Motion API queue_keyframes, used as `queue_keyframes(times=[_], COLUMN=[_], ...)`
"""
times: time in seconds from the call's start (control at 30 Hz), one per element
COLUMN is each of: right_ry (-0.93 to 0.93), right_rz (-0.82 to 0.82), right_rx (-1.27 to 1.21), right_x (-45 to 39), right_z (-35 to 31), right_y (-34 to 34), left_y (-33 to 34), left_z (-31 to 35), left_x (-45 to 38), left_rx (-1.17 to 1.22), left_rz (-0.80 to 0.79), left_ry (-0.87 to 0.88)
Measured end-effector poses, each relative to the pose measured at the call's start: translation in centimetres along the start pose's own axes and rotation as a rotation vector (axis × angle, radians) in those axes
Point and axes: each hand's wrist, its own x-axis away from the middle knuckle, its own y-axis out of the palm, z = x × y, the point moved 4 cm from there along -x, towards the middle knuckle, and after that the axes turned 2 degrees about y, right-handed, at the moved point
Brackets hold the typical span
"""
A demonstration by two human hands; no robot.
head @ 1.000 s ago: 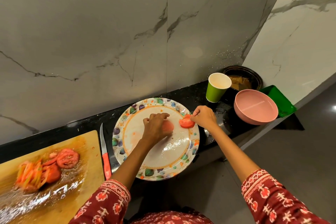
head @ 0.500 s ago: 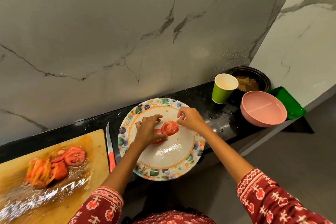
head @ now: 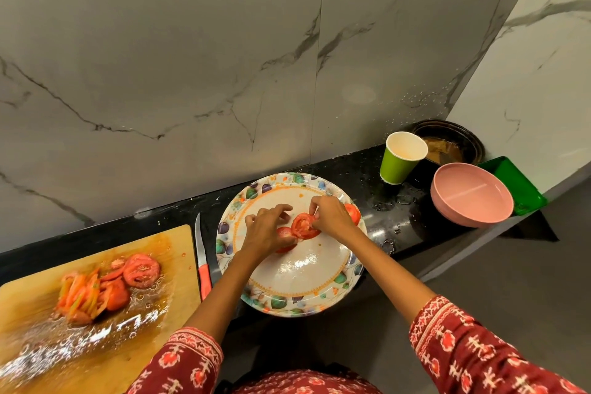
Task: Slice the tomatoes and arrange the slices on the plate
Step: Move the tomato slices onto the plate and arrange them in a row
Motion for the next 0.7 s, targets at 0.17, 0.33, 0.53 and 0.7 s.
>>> queue_keyframes(times=[0.17, 0.33, 0.53, 0.7], right_ry=[-0.018, -0.002, -0.013, 0.022], right_rz=[0.039, 0.022, -0.017, 0.153], right_rx=[-0.084, -0.185, -0.282, -0.435], right_x=[0.7, 1.2, 1.5, 1.5], right_z=[-0.1, 0.0, 0.7, 2.6], right_y=[-0.2, -2.0, -3.9, -8.3], left_y=[0.0, -0.1, -0.2, -0.2], left_z=[0.2, 0.5, 1.8, 1.8], left_x=[-0.1, -0.1, -0.4, -0.7], left_rx=[-0.007, -0.014, -0.013, 0.004], left_rz=[0.003, -0.019, -0.030, -0.032], left_ry=[0.015, 0.021, 0.051, 0.047])
